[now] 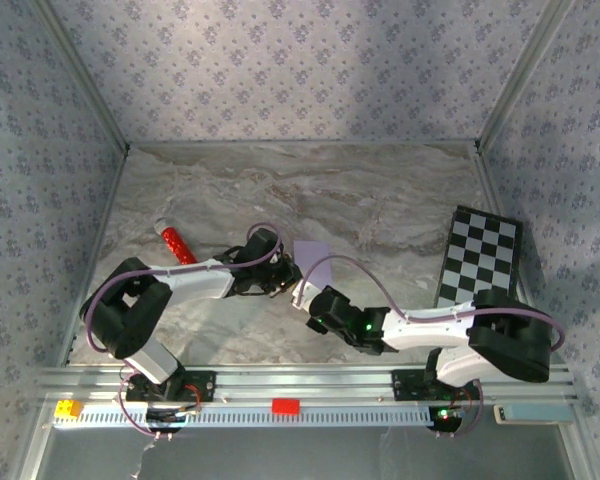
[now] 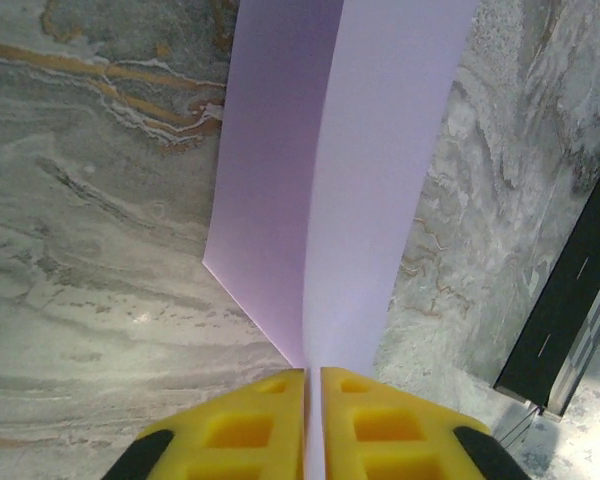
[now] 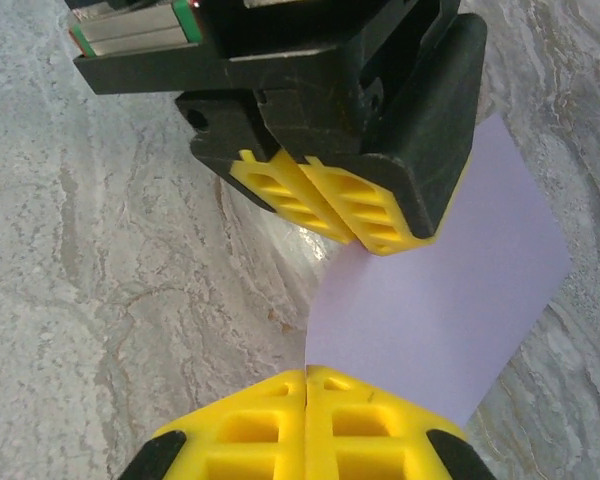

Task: Fold a paper plane with a square sheet of paper (pick it up from the middle)
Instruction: Third fold the triangle at the center of the table.

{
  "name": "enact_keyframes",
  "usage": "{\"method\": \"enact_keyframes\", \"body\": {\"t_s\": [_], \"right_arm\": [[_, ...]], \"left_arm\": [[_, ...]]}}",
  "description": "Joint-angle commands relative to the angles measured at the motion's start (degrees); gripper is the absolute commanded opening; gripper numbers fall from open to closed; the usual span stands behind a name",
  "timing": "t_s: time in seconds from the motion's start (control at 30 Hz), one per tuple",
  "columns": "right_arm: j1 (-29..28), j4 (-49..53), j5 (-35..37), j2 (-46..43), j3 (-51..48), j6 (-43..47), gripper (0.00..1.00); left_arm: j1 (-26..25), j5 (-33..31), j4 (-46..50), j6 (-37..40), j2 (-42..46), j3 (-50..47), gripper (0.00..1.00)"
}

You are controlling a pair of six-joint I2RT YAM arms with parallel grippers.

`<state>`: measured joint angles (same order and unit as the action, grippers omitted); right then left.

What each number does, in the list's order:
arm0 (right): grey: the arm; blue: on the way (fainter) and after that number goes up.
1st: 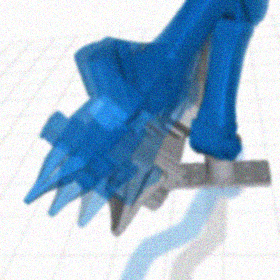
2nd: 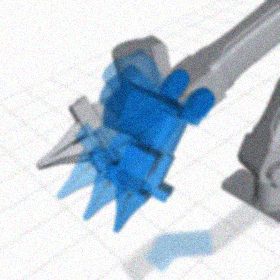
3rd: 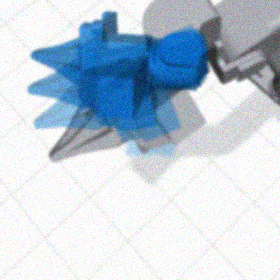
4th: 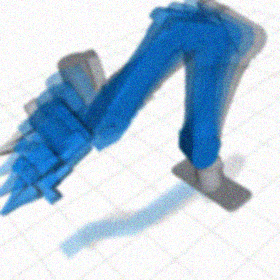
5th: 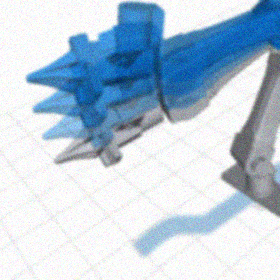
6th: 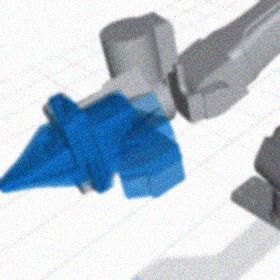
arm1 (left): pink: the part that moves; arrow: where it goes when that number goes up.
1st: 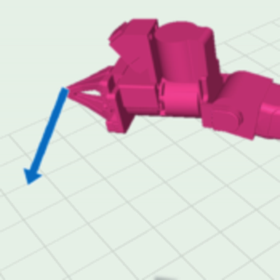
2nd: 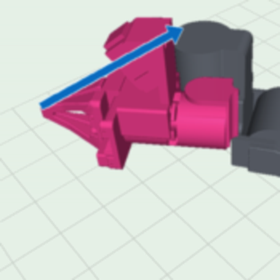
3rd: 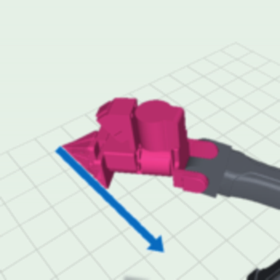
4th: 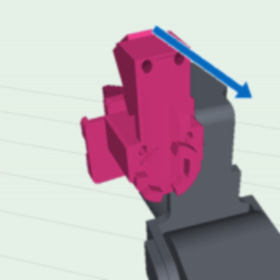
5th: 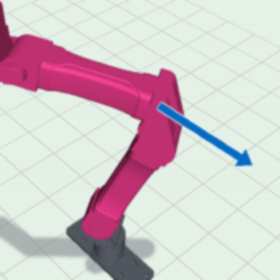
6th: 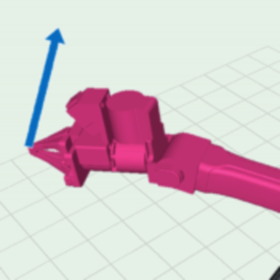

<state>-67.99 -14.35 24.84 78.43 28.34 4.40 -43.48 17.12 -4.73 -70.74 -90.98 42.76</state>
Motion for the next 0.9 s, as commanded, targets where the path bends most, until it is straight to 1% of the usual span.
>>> {"method": "enact_keyframes", "body": {"t_s": [0.0,0.1,0.27,0.37,0.47,0.63,0.73,0.87], "right_arm": [[1.31,0.74,-4.01,-0.2,0.63,-2.86,0.0],[3.07,-0.04,-8.4,-0.82,-0.01,-4.32,0.0],[6.47,0.19,-14.55,-0.73,-0.36,-6.43,0.0],[8.86,-0.34,-20.24,-1.07,-0.65,-8.03,0.0],[11.81,-1.08,-26.73,-1.58,-0.83,-11.8,0.0],[19.52,6.38,-37.65,0.27,2.81,-20.33,0.0],[23.76,7.79,-44.84,1.72,3.81,-24.09,0.0],[27.88,8.3,-54.11,3.68,5.12,-27.63,0.0]], "left_arm": [[0.46,-1.63,1.06,-0.38,3.08,-0.58,0.21],[0.69,-3.17,3.06,0.35,4.89,-0.68,0.32],[1.47,-4.98,6.58,1.83,7.67,-0.82,0.39],[2.16,-5.02,7.34,2.26,8.68,-1.2,0.39],[2.87,-4.73,7.97,3.01,9.28,-1.09,0.36],[3.94,-3.28,7.55,3.85,8.25,0.21,0.31],[4.22,-2.76,7.73,4.63,6.83,1.94,0.29],[5.35,-1.15,7.9,6.35,4.44,4.77,0.29]]}}
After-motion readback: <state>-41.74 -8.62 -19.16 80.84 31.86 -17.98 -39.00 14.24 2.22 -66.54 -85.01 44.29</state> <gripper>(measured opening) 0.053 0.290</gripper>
